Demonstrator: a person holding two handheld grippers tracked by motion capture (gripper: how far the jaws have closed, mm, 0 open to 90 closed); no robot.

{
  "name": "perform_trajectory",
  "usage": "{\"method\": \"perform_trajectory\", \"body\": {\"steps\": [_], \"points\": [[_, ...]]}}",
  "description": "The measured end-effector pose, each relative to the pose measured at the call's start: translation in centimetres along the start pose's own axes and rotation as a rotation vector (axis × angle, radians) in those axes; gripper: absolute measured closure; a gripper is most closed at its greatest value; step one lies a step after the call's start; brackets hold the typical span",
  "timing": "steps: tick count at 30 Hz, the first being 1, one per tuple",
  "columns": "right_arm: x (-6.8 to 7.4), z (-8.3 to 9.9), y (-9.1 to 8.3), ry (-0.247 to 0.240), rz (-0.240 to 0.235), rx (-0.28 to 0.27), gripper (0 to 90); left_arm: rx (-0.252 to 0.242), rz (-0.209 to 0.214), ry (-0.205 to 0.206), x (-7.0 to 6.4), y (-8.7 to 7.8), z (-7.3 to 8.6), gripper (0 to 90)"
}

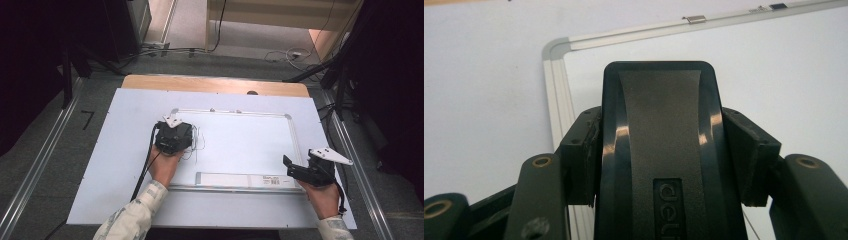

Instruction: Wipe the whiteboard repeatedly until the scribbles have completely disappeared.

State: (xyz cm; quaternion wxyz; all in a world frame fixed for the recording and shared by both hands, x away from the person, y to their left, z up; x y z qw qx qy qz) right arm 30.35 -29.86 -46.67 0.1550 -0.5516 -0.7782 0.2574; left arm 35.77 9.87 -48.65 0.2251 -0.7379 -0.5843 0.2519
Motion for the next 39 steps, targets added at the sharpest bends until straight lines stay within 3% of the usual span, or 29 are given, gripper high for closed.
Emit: {"method": "perform_trajectory", "body": {"steps": [24, 27, 34, 39], "points": [[0.0, 0.0, 0.0, -0.004, -0.001, 0.000, 6.6, 0.054, 0.008, 0.005, -0.5, 1.1, 2.2, 41.8], [0.0, 0.0, 0.0, -0.004, 0.000, 0.000, 6.6, 0.069, -0.003, 0.029, -0.7, 1.5, 2.6, 41.8], [0.0, 0.0, 0.1, -0.009, -0.001, -0.001, 6.6, 0.074, 0.003, 0.028, -0.9, 1.5, 2.6, 41.9], [0.1, -0.1, 0.1, -0.010, -0.002, 0.001, 6.6, 0.077, 0.016, 0.047, -1.9, 1.7, 2.5, 41.8]]}}
Point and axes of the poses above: each handheld gripper's, and its own axes: y roughly forward along the jaws, z roughly out of its underside, x roughly to its left, the point moved 3 cm from there along y, roughly forward along the jaws, and after that the axes turned 4 degrees about -y, right-handed, at the moved point
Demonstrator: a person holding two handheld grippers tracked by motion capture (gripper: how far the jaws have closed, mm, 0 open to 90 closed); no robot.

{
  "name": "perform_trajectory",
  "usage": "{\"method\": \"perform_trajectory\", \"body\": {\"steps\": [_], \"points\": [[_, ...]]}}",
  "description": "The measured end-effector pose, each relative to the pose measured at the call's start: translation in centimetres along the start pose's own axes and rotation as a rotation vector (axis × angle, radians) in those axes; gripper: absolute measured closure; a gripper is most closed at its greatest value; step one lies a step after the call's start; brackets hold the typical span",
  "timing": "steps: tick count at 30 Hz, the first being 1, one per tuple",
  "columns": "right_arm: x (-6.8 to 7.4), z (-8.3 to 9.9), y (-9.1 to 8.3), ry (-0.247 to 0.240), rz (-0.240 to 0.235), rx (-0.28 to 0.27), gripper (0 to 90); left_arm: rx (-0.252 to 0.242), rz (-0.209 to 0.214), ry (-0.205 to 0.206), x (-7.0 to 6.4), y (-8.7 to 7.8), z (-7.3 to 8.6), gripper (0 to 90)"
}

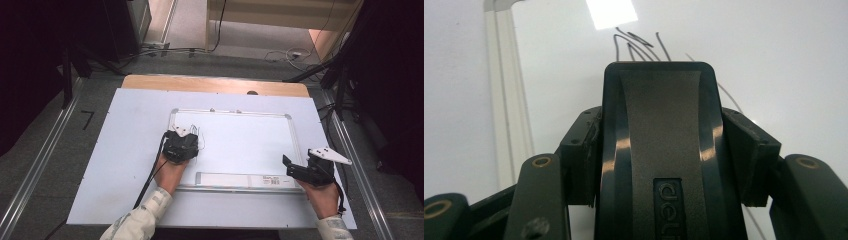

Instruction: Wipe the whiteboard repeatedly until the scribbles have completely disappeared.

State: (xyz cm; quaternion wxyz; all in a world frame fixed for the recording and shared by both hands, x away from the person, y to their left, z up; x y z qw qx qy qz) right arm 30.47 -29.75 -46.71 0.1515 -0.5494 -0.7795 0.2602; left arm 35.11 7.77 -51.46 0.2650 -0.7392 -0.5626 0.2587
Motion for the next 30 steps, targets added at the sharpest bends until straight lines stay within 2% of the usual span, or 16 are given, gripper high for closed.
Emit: {"method": "perform_trajectory", "body": {"steps": [13, 19, 25, 30], "points": [[0.0, 0.0, 0.0, -0.003, 0.001, 0.001, 6.6, 0.005, 0.038, 0.042, -2.0, 0.3, -0.1, 41.8], [0.0, 0.0, 0.0, -0.003, 0.002, 0.001, 6.6, 0.006, 0.040, 0.054, -2.8, 0.5, -0.1, 41.7], [0.0, 0.0, 0.0, -0.001, 0.001, -0.001, 6.6, 0.004, 0.048, 0.057, -2.7, 0.6, -0.2, 41.6], [-0.1, 0.1, -0.2, 0.001, 0.002, -0.002, 6.6, 0.002, 0.041, 0.041, -1.8, 1.0, -0.7, 41.6]]}}
Point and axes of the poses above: each handheld gripper's, and its own axes: y roughly forward along the jaws, z roughly out of its underside, x roughly to its left, the point moved 3 cm from there along y, roughly forward along the jaws, and after that the axes turned 4 degrees about -y, right-handed, at the moved point
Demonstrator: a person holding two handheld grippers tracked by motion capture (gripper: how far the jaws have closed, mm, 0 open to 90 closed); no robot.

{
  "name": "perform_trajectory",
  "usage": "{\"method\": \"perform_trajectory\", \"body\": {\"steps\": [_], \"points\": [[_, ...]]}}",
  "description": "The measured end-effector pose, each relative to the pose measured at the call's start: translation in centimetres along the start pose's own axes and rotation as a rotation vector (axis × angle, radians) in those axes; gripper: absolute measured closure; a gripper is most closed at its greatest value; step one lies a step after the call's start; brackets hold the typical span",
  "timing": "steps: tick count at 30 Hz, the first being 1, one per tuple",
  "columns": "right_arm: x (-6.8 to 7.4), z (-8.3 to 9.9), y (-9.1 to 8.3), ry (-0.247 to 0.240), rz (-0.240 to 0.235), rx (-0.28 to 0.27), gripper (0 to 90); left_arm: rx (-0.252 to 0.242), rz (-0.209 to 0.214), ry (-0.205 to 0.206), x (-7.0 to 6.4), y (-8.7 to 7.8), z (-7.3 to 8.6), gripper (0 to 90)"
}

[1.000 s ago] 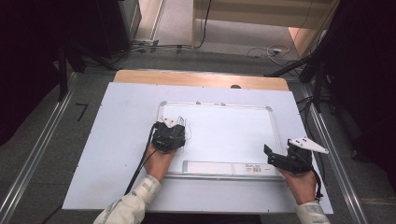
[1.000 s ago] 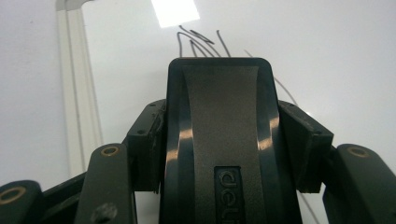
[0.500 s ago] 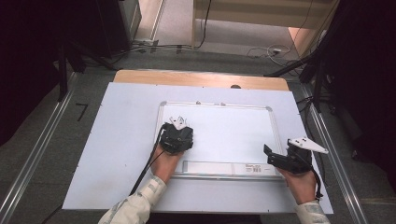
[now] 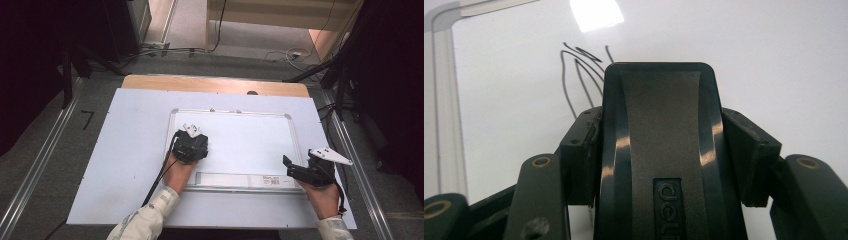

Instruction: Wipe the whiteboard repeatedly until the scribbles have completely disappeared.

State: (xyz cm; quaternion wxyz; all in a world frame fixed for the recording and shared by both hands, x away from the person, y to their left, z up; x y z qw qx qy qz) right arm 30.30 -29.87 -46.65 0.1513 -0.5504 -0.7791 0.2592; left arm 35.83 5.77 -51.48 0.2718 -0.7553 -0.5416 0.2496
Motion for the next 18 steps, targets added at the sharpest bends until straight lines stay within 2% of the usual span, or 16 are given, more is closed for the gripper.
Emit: {"method": "perform_trajectory", "body": {"steps": [11, 15, 18], "points": [[-0.2, 0.1, -0.2, 0.010, 0.004, 0.001, 6.6, -0.006, -0.035, -0.043, 2.5, 0.6, -0.9, 41.6], [-0.2, 0.1, -0.2, 0.009, 0.004, 0.000, 6.6, -0.004, -0.044, -0.031, 2.3, 0.5, -0.8, 41.7], [-0.2, 0.1, -0.1, 0.007, 0.004, 0.000, 6.6, 0.004, -0.033, -0.016, 1.8, 0.1, -0.3, 41.7]]}}
Point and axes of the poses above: each handheld gripper's, and its own axes: y roughly forward along the jaws, z roughly out of its underside, x roughly to its left, the point moved 3 cm from there along y, roughly forward along the jaws, and after that the axes turned 4 degrees about -y, right-handed, at the moved point
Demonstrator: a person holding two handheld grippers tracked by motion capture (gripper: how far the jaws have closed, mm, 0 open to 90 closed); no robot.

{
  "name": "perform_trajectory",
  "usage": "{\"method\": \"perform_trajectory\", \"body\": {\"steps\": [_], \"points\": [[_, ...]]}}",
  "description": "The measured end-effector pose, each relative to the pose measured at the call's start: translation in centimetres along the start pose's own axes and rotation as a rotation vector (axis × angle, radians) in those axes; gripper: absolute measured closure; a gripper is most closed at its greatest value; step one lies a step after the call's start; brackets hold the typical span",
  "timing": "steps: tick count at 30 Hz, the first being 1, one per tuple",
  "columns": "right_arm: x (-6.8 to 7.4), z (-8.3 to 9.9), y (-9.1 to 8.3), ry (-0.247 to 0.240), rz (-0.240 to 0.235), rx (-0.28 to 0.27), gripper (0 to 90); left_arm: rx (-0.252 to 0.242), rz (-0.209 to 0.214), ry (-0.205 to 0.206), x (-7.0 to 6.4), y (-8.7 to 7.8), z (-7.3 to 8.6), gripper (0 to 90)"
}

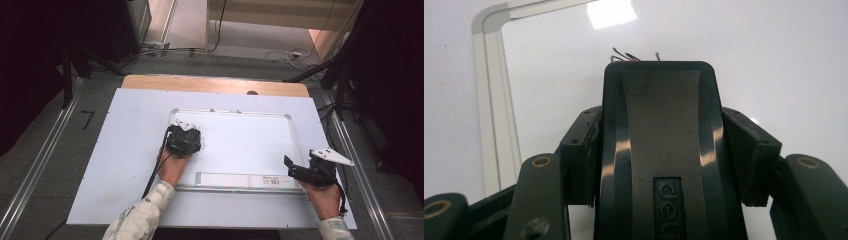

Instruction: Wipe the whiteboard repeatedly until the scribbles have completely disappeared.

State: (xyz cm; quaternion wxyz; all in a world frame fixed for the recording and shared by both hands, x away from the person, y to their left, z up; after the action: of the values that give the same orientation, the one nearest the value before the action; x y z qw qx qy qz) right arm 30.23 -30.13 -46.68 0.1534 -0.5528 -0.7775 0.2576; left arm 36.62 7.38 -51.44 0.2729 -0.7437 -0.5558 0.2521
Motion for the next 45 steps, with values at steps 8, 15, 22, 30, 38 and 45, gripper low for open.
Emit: {"method": "perform_trajectory", "body": {"steps": [8, 15, 22, 30, 38, 45], "points": [[0.4, -0.1, 0.2, -0.007, -0.003, 0.004, 6.6, 0.002, 0.053, 0.047, -2.4, -1.0, 1.3, 41.6], [0.5, -0.2, 0.3, -0.012, -0.009, 0.003, 6.6, 0.001, 0.078, 0.072, -3.6, -0.7, 1.2, 41.6], [0.4, -0.2, 0.2, -0.009, -0.008, 0.002, 6.6, -0.008, 0.065, 0.045, -2.9, 0.6, -0.2, 41.6], [0.0, 0.0, -0.1, 0.004, -0.005, -0.002, 6.6, -0.018, 0.007, -0.018, -0.6, 1.9, -1.7, 41.6], [0.2, -0.1, 0.2, -0.003, -0.008, -0.001, 6.6, -0.015, 0.005, -0.005, -1.5, 1.8, -1.5, 41.6], [0.3, -0.2, 0.2, -0.007, -0.010, 0.000, 6.6, -0.013, 0.021, 0.010, -2.6, 1.8, -1.4, 41.7]]}}
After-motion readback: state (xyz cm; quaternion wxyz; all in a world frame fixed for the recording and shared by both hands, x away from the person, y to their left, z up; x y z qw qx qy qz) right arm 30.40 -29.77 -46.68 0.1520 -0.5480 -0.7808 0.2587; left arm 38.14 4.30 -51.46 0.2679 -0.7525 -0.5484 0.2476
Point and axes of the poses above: each handheld gripper's, and its own axes: y roughly forward along the jaws, z roughly out of its underside, x roughly to its left, the point moved 3 cm from there along y, roughly forward along the jaws, and after that the axes turned 4 degrees about -y, right-handed, at the moved point
